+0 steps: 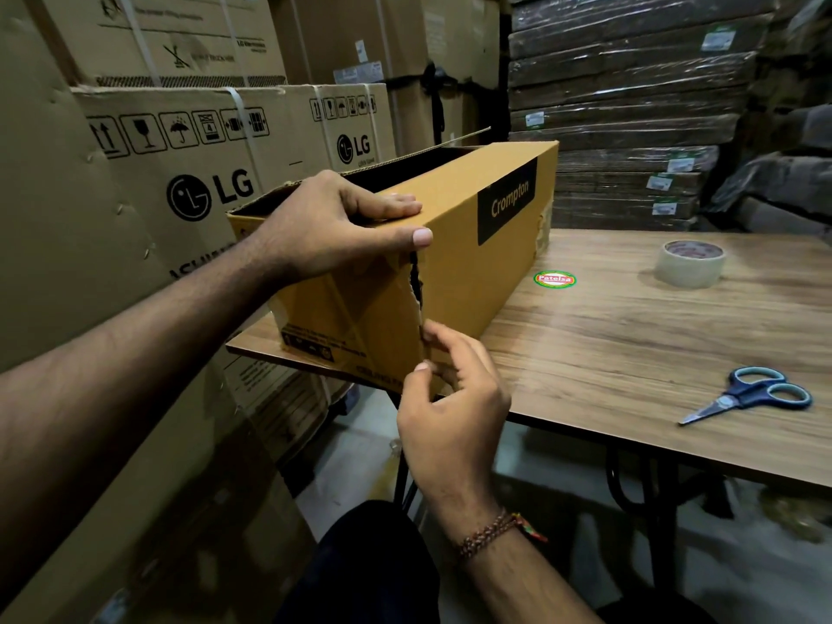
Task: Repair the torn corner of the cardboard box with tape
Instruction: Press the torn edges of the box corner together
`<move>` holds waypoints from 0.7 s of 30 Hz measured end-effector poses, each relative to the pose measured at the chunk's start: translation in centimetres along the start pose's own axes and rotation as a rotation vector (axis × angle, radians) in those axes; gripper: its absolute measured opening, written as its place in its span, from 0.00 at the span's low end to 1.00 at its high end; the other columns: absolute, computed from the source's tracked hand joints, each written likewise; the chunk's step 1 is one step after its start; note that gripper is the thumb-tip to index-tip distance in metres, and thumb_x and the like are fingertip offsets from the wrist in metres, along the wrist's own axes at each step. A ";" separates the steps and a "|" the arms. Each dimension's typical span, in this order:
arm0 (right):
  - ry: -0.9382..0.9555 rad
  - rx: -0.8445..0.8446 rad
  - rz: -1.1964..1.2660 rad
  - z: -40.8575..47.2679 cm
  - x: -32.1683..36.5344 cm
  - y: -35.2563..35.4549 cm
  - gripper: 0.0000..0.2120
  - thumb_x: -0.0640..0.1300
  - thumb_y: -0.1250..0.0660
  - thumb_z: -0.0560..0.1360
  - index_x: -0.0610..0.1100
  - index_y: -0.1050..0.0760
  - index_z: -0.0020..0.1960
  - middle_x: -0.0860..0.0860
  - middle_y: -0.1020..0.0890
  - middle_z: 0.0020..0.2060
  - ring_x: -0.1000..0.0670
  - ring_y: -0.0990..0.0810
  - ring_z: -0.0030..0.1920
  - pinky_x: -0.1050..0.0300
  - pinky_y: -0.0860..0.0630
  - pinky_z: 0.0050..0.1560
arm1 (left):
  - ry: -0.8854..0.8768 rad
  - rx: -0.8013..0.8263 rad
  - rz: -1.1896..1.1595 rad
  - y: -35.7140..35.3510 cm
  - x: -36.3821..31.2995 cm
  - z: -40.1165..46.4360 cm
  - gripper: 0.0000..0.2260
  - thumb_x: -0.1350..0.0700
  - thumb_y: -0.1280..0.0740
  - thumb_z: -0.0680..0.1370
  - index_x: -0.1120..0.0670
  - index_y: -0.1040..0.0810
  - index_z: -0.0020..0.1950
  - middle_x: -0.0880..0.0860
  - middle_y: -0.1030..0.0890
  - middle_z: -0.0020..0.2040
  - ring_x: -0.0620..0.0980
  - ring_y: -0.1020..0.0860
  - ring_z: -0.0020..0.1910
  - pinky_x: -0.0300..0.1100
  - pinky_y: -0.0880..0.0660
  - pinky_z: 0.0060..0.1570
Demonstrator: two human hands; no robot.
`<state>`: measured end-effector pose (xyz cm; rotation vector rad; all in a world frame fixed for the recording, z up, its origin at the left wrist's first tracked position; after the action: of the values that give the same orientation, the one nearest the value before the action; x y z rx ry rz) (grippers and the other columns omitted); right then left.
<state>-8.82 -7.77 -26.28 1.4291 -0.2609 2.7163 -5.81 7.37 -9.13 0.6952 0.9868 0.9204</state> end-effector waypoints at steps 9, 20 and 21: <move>0.023 0.128 -0.147 -1.6 0.3 -1.3 0.29 0.41 0.30 0.73 0.45 0.21 0.75 0.53 0.26 0.62 0.53 0.24 0.64 0.78 0.32 0.63 | 0.011 0.000 -0.033 0.1 0.0 -0.1 0.26 0.38 0.26 0.73 0.50 0.17 0.67 0.42 0.18 0.67 0.35 0.23 0.67 0.33 0.28 0.61; -0.020 0.071 -0.076 -2.3 -0.1 -0.8 0.25 0.35 0.31 0.74 0.44 0.19 0.70 0.54 0.23 0.65 0.52 0.21 0.65 0.63 0.22 0.64 | 0.025 0.001 -0.041 0.0 0.1 -0.1 0.28 0.37 0.27 0.72 0.49 0.17 0.67 0.39 0.19 0.65 0.29 0.25 0.61 0.31 0.30 0.57; -0.029 0.079 -0.078 -2.1 -0.1 -0.8 0.24 0.35 0.31 0.74 0.44 0.19 0.69 0.54 0.23 0.65 0.51 0.21 0.65 0.67 0.23 0.62 | 0.026 -0.003 -0.037 0.0 0.1 -0.1 0.28 0.36 0.27 0.72 0.50 0.17 0.67 0.39 0.19 0.65 0.29 0.25 0.61 0.32 0.29 0.57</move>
<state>-10.37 -6.57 -27.42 1.4668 -0.0980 2.6731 -5.90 7.46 -9.26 0.6617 1.0177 0.8999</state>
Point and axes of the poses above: each hand's wrist, its own z-axis towards the middle knuckle, its own y-axis out of the back of the hand, x = y × z, the point moved 3 cm from there along z, towards the middle knuckle
